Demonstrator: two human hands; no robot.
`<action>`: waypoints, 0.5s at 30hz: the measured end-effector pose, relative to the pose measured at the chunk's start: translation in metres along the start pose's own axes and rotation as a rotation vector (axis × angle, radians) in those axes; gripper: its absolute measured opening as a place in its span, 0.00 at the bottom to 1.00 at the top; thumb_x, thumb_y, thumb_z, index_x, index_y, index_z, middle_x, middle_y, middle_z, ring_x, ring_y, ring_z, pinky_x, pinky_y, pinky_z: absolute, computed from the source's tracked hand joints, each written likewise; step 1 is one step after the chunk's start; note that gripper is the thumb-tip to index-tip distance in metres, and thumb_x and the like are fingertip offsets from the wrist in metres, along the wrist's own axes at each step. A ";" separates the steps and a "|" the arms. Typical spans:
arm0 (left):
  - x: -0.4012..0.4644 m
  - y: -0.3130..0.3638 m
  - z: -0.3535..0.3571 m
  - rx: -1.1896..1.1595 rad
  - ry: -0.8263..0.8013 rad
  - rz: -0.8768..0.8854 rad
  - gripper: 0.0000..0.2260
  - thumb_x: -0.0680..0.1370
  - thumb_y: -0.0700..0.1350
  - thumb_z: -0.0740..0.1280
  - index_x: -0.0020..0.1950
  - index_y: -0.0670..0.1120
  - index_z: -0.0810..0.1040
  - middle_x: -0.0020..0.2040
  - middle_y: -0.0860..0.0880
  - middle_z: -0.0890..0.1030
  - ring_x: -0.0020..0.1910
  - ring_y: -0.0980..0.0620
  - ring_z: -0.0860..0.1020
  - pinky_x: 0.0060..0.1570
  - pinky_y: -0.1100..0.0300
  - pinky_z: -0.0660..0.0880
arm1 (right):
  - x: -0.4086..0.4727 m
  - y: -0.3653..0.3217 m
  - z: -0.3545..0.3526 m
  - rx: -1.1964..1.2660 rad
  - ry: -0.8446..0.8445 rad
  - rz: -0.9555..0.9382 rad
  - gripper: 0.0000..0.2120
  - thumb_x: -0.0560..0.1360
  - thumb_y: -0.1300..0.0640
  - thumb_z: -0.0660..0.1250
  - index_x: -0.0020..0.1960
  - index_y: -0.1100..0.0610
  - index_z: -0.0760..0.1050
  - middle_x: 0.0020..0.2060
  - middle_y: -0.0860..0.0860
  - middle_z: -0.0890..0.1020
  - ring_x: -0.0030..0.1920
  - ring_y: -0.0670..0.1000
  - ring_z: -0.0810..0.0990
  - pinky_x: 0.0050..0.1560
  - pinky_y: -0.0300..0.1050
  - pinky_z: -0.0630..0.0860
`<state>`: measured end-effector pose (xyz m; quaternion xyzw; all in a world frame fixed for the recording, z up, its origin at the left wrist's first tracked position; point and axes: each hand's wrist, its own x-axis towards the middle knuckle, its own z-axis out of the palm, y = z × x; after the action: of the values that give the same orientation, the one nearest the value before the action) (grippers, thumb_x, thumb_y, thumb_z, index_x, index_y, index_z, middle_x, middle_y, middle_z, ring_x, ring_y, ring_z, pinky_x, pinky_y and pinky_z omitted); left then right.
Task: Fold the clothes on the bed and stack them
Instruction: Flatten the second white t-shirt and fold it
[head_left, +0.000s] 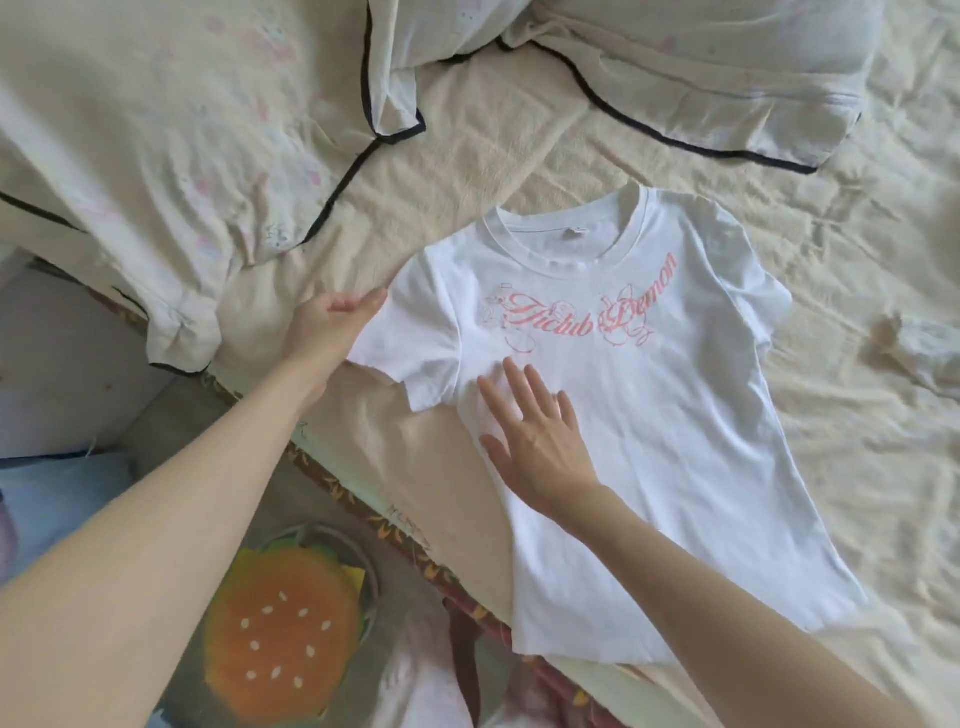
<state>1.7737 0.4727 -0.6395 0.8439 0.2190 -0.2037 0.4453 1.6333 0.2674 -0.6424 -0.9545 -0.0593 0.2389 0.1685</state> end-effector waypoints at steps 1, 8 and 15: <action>-0.004 -0.009 -0.001 -0.072 0.016 -0.045 0.25 0.72 0.59 0.70 0.62 0.43 0.76 0.57 0.49 0.79 0.55 0.50 0.78 0.57 0.54 0.75 | -0.002 -0.003 0.002 -0.003 -0.016 -0.011 0.27 0.81 0.49 0.54 0.77 0.49 0.49 0.77 0.52 0.45 0.77 0.56 0.44 0.73 0.59 0.49; -0.017 -0.029 -0.002 -0.464 -0.045 -0.318 0.11 0.72 0.54 0.72 0.41 0.48 0.77 0.36 0.51 0.74 0.33 0.53 0.70 0.34 0.60 0.66 | 0.008 -0.013 0.007 -0.031 -0.021 0.021 0.27 0.81 0.48 0.52 0.77 0.49 0.48 0.77 0.52 0.44 0.76 0.55 0.43 0.71 0.61 0.50; -0.036 0.010 0.000 -0.268 0.086 0.036 0.06 0.78 0.47 0.67 0.42 0.49 0.75 0.42 0.49 0.80 0.41 0.52 0.79 0.41 0.58 0.79 | 0.006 -0.014 0.004 0.080 0.027 0.037 0.24 0.81 0.48 0.54 0.75 0.50 0.55 0.77 0.51 0.50 0.75 0.54 0.50 0.69 0.58 0.55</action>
<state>1.7495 0.4609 -0.6137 0.7886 0.2479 -0.1285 0.5479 1.6362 0.2828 -0.6438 -0.9510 -0.0300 0.2313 0.2029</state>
